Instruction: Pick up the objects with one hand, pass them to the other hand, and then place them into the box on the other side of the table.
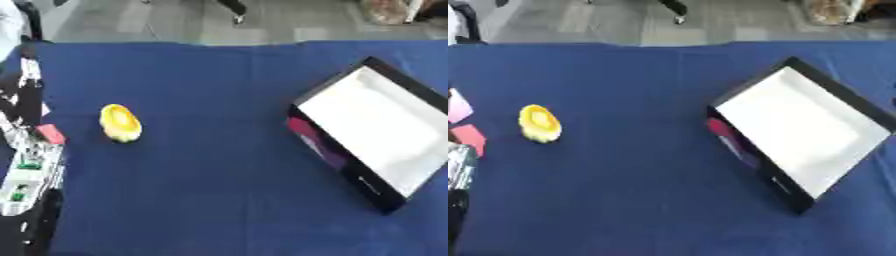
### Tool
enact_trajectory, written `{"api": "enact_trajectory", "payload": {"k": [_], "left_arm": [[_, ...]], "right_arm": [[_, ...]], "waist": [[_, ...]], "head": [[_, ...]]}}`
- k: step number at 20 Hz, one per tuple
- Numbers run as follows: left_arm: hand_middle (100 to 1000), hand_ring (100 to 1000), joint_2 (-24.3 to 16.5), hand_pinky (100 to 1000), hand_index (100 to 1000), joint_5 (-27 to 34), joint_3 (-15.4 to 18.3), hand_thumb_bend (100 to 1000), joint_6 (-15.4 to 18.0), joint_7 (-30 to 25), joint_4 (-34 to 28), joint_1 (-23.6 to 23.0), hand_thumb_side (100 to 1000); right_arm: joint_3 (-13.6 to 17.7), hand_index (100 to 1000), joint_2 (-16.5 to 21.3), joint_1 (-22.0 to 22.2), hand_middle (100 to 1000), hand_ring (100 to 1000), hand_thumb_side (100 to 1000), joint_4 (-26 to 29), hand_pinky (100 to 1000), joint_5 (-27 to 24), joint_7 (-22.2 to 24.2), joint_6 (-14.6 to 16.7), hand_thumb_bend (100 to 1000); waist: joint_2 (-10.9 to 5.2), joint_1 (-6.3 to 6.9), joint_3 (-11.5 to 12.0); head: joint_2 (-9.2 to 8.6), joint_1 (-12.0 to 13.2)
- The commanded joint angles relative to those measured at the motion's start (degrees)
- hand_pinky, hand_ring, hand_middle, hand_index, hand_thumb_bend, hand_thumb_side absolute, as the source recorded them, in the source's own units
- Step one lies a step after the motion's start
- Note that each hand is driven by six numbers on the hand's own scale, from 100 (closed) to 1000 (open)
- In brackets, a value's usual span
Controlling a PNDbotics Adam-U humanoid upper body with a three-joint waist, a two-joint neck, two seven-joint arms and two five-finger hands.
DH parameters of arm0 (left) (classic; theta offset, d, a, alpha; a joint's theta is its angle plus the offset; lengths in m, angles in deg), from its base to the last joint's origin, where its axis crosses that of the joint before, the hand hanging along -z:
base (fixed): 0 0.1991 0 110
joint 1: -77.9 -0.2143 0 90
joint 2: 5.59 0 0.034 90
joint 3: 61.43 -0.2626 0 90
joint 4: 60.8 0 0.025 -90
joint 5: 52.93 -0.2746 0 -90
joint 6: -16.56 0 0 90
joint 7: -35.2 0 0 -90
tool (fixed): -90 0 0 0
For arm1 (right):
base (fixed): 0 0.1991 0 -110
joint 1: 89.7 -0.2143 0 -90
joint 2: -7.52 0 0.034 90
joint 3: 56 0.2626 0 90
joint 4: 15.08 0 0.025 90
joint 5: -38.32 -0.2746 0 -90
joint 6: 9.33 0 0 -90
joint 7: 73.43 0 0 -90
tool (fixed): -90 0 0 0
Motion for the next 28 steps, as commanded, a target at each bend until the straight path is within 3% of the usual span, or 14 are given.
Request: {"api": "enact_trajectory", "payload": {"k": [1, 10, 15, 21, 28], "left_arm": [[631, 836, -1.19, 694, 822, -0.46, 0.22, 584, -0.81, -0.48, -1.28, 1.22, 505], [701, 901, -3.79, 741, 876, -3.76, 0.59, 595, -4.3, -6.44, -1.19, 3.36, 512], [674, 896, -10.4, 746, 876, -4.99, -0.76, 589, -8.34, -10.82, -0.07, 5.44, 490], [705, 907, -19.29, 755, 886, -3.89, -1.61, 569, -14.37, -16.13, 2.43, 9.18, 518], [705, 899, -26.05, 754, 882, -0.84, -3.26, 567, -18.31, -20.21, 11.87, 15.8, 538]], "right_arm": [[0.62, 1000, 2.01, -0.54, 1000, 1000, 521, 0.63, 1000, -0.03, -0.19, 0.17, 100], [0.99, 1000, 2.19, -0.55, 1000, 1000, 520, 0.85, 1000, -0.06, -0.72, 0.65, 100], [0.98, 1000, 2.46, -0.63, 1000, 1000, 519, 0.97, 1000, -0.05, -0.81, 0.67, 100], [0.72, 1000, 3.23, -0.76, 1000, 1000, 516, 0.99, 1000, -0.29, -0.72, 0.67, 100], [0.35, 1000, 4.7, -0.74, 1000, 1000, 499, 1.6, 1000, -0.9, -0.73, 1.4, 100]], "waist": [[-0.2, 0.14, -0.23], [0.68, 0.03, -0.2], [0.77, 0.34, -0.26], [0.68, 0.85, -0.33], [0.86, 1.05, -0.61]], "head": [[-0.07, 1.17], [-0.07, 1.14], [-0.07, 1.41], [-0.07, 1.59], [-0.07, 1.67]]}}
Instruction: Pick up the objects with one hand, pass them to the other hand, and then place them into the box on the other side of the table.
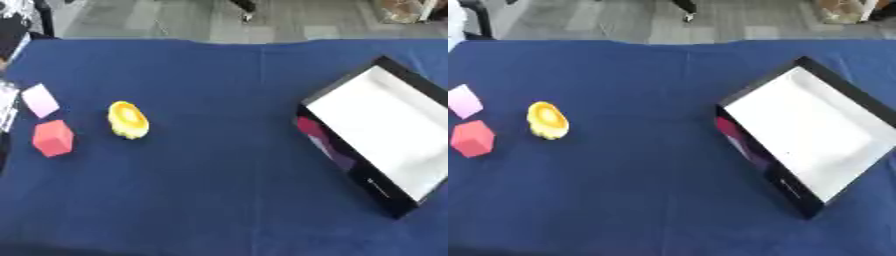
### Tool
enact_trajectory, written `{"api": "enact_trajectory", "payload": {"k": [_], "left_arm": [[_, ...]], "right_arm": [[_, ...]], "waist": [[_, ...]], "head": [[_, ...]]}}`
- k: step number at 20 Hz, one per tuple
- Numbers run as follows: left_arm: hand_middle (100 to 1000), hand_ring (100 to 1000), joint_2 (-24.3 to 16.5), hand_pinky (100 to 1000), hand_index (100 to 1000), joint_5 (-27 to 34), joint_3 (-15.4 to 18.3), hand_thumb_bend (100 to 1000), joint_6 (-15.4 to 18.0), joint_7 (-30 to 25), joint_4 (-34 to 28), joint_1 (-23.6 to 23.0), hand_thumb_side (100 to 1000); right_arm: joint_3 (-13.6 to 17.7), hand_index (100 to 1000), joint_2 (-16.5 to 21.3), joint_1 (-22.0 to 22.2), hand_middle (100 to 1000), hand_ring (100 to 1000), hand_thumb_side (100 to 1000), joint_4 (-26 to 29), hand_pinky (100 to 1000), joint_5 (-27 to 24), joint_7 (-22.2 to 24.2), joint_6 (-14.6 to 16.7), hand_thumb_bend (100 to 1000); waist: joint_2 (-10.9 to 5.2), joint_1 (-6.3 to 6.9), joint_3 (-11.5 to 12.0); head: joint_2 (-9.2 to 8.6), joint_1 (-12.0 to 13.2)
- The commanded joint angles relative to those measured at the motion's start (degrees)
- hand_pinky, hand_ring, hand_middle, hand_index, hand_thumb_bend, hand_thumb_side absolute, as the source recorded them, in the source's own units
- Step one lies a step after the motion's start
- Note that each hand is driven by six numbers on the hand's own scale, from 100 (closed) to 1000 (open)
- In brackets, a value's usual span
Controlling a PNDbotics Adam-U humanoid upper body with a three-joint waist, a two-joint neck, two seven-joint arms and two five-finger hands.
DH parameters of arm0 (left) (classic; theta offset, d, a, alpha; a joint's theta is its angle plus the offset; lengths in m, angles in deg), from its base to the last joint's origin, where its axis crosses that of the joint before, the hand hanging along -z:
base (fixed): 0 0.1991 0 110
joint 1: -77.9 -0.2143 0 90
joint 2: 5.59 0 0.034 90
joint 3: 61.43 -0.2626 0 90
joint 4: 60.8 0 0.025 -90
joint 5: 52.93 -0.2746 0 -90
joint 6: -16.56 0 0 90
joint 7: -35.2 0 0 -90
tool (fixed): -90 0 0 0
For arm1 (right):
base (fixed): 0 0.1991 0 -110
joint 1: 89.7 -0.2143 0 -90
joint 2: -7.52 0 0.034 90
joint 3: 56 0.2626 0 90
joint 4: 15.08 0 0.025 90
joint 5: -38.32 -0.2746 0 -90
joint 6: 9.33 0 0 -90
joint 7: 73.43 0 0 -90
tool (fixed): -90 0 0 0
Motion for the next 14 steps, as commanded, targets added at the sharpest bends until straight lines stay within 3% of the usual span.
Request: {"api": "enact_trajectory", "payload": {"k": [1, 6, 14], "left_arm": [[705, 899, -4.94, 755, 881, 0.46, -0.59, 569, -1.69, -2.28, 4.29, 3.51, 538], [714, 908, -8.51, 779, 911, -2.76, -2.28, 543, -4.26, -9.41, 12.6, 8.85, 568], [769, 934, -11.45, 844, 917, -19.22, -4.19, 656, -8.43, -29.06, 26.7, 18.19, 430]], "right_arm": [[0.14, 1000, 2.85, -0.37, 1000, 1000, 493, 1.46, 1000, -0.61, -0.14, 0.72, 100], [-0.22, 1000, 4.34, -0.29, 1000, 1000, 496, 1.73, 1000, -1.76, -0.44, 1.59, 100], [-0.75, 1000, 5.41, -0.5, 1000, 1000, 481, 2.33, 1000, -2.31, 0.0, 2.55, 100]], "waist": [[0.45, 0.6, -0.14], [0.76, 0.35, -0.44], [1.86, -0.06, -0.53]], "head": [[-0.08, 0.17], [-0.08, 0.63], [-0.22, 2.32]]}}
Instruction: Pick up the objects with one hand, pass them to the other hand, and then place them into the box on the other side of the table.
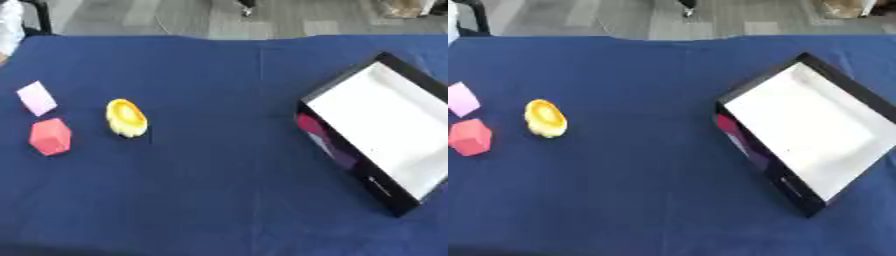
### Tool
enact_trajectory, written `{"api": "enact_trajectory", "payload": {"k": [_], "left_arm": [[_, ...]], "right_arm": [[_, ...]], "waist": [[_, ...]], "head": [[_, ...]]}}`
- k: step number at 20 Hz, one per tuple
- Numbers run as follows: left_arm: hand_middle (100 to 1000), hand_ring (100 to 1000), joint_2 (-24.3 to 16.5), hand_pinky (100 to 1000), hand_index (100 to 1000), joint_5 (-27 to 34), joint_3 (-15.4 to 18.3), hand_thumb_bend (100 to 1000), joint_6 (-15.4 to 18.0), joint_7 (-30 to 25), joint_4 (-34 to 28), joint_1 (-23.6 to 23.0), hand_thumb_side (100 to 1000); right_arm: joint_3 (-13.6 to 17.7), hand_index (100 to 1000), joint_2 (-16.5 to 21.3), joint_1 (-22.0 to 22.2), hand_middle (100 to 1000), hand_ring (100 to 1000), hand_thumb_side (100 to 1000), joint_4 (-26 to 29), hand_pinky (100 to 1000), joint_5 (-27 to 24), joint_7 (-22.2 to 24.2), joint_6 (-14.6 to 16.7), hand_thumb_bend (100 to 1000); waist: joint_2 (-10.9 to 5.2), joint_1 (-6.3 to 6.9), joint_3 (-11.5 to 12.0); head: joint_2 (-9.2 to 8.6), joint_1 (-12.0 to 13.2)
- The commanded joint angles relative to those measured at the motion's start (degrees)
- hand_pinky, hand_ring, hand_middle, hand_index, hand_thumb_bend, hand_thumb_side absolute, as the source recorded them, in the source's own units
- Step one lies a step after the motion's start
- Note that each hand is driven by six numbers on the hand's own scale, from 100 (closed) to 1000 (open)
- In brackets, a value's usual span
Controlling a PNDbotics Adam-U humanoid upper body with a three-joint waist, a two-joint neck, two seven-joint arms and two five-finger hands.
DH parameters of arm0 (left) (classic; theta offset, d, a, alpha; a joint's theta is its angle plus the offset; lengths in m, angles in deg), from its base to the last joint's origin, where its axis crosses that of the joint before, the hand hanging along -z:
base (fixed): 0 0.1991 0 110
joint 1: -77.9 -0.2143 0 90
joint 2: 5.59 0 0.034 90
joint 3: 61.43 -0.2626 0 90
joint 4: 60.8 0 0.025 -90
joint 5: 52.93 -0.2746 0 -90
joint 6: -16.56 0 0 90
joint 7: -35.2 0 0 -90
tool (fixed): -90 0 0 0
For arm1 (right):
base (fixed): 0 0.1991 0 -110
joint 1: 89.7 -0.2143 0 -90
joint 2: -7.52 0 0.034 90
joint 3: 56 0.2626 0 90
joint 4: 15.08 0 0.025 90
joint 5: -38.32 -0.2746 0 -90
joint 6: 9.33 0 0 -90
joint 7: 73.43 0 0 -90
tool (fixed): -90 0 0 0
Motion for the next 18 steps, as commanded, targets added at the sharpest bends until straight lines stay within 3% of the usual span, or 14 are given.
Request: {"api": "enact_trajectory", "payload": {"k": [1, 8, 13, 18], "left_arm": [[777, 934, -2.48, 851, 914, -8.05, 0.17, 679, -0.94, -7.88, 5.14, 3.68, 404], [795, 937, -0.46, 865, 906, -23.94, 3.2, 730, -0.93, -20.44, 12.16, 8.8, 345], [806, 939, 0.08, 873, 897, -28.45, 4.46, 816, -1.0, -26.26, 13.95, 10.12, 286], [818, 941, 0.14, 882, 892, -31.92, 5.09, 830, -1.3, -32.92, 15.2, 11.02, 263]], "right_arm": [[0.06, 1000, 2.2, -0.58, 1000, 1000, 482, 1.55, 1000, -0.24, 0.2, 0.52, 100], [-0.35, 1000, 2.06, -0.64, 1000, 1000, 483, 1.88, 1000, 0.45, 0.53, 0.73, 100], [-0.57, 1000, 1.84, -0.36, 1000, 1000, 489, 1.86, 1000, 1.15, 0.68, 0.75, 100], [-0.83, 1000, 1.66, -0.42, 1000, 1000, 491, 1.93, 1000, 1.77, 0.93, 0.84, 100]], "waist": [[0.47, -0.11, 0.02], [1.15, -0.37, 0.12], [1.43, -0.44, 0.2], [1.95, -0.6, 0.23]], "head": [[-0.37, 1.33], [-2.37, 5.01], [-2.93, 5.38], [-2.6, 4.48]]}}
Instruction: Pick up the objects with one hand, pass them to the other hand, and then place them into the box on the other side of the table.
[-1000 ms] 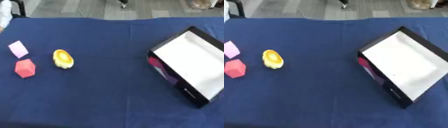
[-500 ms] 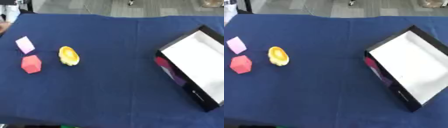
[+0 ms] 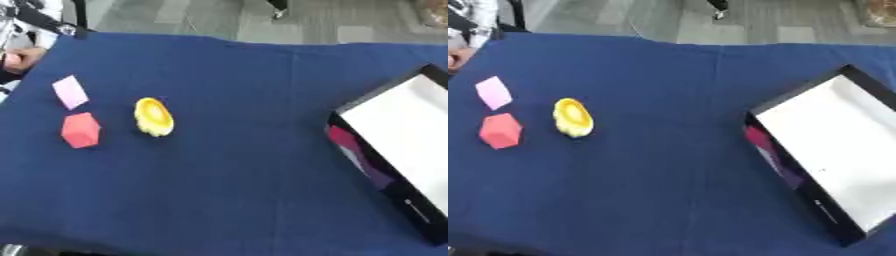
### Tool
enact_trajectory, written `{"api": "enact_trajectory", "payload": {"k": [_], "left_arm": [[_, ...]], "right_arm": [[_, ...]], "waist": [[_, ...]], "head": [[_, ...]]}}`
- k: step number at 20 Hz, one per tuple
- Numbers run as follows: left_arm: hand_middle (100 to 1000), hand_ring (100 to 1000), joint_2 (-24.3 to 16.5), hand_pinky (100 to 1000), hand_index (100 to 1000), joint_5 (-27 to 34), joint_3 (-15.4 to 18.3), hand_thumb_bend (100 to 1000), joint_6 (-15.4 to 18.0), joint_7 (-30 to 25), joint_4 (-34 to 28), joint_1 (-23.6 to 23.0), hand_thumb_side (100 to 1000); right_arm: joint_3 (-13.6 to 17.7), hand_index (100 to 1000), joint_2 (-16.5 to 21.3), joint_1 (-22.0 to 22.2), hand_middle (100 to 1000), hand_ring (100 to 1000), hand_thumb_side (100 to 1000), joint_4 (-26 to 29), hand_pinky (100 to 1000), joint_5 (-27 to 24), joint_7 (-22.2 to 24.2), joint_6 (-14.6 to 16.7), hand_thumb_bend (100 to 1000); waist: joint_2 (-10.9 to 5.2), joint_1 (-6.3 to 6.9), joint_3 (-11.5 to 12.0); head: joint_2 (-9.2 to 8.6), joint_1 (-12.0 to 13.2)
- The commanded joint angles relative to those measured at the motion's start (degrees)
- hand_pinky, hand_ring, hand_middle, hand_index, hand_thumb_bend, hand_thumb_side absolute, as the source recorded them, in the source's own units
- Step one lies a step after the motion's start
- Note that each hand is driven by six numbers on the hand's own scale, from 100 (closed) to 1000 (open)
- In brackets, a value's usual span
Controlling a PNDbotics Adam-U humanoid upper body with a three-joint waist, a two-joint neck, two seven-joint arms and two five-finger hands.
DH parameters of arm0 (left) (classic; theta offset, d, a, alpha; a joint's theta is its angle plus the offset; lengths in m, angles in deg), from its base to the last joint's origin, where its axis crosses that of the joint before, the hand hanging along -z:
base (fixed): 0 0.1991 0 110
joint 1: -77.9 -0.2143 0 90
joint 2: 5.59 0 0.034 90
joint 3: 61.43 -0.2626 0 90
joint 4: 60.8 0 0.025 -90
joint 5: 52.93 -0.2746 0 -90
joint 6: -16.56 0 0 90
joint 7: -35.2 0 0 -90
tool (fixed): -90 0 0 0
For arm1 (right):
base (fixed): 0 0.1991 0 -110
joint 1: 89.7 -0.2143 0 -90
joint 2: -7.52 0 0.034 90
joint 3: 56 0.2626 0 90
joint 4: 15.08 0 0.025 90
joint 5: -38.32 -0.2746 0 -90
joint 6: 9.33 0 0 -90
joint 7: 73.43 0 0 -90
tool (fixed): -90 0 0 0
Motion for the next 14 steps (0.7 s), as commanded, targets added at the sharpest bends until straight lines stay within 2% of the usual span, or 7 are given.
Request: {"api": "enact_trajectory", "payload": {"k": [1, 7, 14], "left_arm": [[822, 941, -1.65, 885, 891, -2.37, 0.97, 836, -0.23, -4.01, 0.01, 1.71, 258], [832, 940, -2.3, 890, 886, -6.11, 1.64, 843, -0.81, -9.52, 0.07, 2.43, 249], [845, 934, -3.08, 895, 874, -9.56, 1.82, 854, -1.29, -13.75, -0.12, 2.65, 193]], "right_arm": [[0.21, 1000, 1.6, -0.29, 1000, 1000, 492, 1.42, 1000, 0.57, 0.21, 0.21, 100], [0.12, 1000, 1.51, -0.48, 1000, 1000, 495, 1.62, 1000, 1.45, 0.27, 0.4, 100], [0.14, 1000, 1.26, -0.52, 1000, 1000, 500, 1.82, 1000, 2.5, 0.13, 0.63, 100]], "waist": [[0.21, -0.61, 0.15], [1.31, -0.61, 0.27], [2.5, -0.64, 0.15]], "head": [[-0.12, -0.68], [1.35, -2.3], [0.84, -2.35]]}}
